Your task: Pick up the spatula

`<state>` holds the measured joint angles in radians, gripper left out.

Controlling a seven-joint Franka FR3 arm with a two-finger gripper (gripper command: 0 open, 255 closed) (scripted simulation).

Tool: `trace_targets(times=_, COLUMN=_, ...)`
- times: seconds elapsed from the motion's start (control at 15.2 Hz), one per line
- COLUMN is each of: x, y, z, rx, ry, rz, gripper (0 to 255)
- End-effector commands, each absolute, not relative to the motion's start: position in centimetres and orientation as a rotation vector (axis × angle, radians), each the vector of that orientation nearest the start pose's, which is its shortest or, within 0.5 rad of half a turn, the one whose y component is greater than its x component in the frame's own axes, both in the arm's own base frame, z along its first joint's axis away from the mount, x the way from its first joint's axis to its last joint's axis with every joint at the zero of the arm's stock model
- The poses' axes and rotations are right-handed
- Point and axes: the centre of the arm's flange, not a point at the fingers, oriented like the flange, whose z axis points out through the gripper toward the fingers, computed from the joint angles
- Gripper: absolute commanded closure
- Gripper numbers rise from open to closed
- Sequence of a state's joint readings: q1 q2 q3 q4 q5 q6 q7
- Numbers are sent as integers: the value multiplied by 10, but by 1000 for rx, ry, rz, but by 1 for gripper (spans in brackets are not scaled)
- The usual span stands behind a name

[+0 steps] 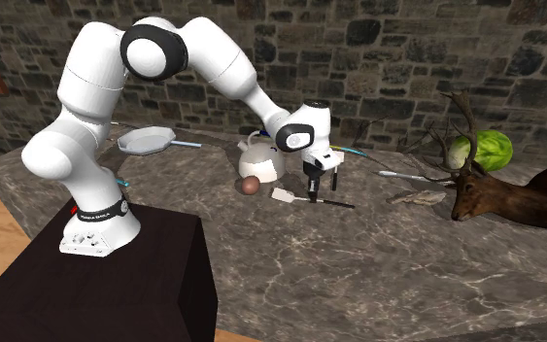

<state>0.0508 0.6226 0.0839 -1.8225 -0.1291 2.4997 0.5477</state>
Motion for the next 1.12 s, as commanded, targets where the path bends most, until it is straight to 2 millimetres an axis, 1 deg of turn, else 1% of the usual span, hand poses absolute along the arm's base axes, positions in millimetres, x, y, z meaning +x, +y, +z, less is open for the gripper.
trace_targets(times=0.0, x=649, y=85, z=199, rx=-3108, ry=516, rz=-103, gripper=255)
trace_targets(times=0.13, x=649, y=85, z=199, rx=-3108, ry=515, rz=-103, gripper=255)
trace_targets(times=1.06, x=649, y=85, z=273, rx=-3108, ry=515, rz=-103, gripper=255)
